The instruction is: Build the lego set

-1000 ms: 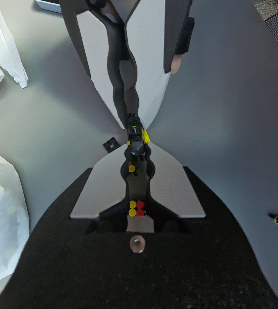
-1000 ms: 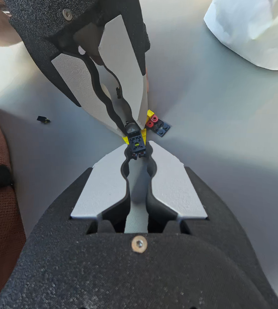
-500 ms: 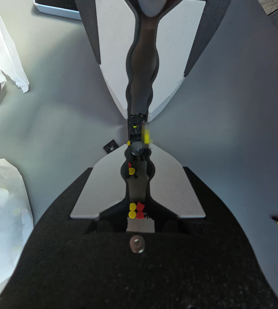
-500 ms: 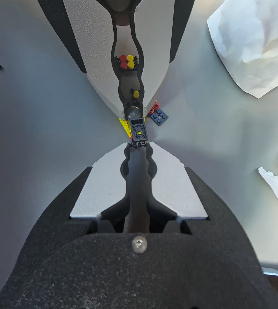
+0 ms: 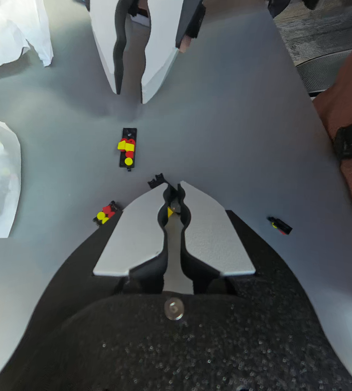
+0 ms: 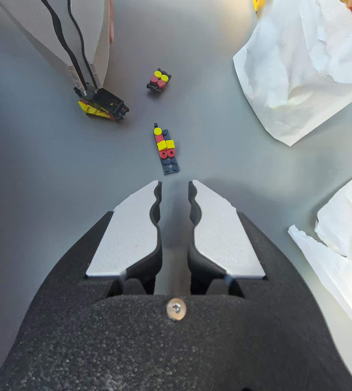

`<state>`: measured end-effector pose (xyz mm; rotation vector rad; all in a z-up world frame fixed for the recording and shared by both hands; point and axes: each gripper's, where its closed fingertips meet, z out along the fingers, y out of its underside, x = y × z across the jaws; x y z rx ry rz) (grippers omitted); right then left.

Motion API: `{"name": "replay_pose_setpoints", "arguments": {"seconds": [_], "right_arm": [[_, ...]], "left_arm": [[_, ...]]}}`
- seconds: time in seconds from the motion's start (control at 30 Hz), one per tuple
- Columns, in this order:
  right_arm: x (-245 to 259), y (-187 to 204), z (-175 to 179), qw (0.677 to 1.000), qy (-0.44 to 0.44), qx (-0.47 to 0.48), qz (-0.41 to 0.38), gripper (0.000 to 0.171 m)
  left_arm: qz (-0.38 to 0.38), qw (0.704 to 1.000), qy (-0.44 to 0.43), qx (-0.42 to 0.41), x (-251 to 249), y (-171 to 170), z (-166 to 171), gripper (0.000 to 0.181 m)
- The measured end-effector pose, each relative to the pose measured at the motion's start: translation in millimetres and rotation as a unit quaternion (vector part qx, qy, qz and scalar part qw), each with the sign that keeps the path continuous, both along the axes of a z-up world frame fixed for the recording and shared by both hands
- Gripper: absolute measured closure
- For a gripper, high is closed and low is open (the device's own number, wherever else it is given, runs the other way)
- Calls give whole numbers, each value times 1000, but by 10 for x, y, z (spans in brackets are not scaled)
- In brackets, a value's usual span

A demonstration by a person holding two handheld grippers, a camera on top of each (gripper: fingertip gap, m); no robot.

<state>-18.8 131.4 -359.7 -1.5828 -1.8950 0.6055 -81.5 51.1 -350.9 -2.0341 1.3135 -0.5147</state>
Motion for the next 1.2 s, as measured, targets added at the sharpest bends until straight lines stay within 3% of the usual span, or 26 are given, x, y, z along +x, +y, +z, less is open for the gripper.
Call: {"name": "replay_pose_setpoints", "arguments": {"seconds": [0.17, 0.4, 0.6, 0.87, 1.2], "right_arm": [[-290, -57, -69, 997, 26, 47, 49, 157], [-405, -54, -122, 996, 17, -19, 81, 159], [-432, -75, -152, 991, -6, -74, 112, 162], [-436, -145, -131, 975, -35, -52, 214, 154], [-447, -159, -148, 960, -49, -157, 226, 159]], "left_arm": [[67, 995, -16, 75, -173, 337, 116, 169], [2, 998, 51, 27, 154, 635, -225, 167], [-43, 998, 36, -14, 216, 618, -264, 173], [-159, 986, 49, -19, 195, 538, -262, 174], [-194, 980, 50, -8, 200, 540, -264, 174]]}}
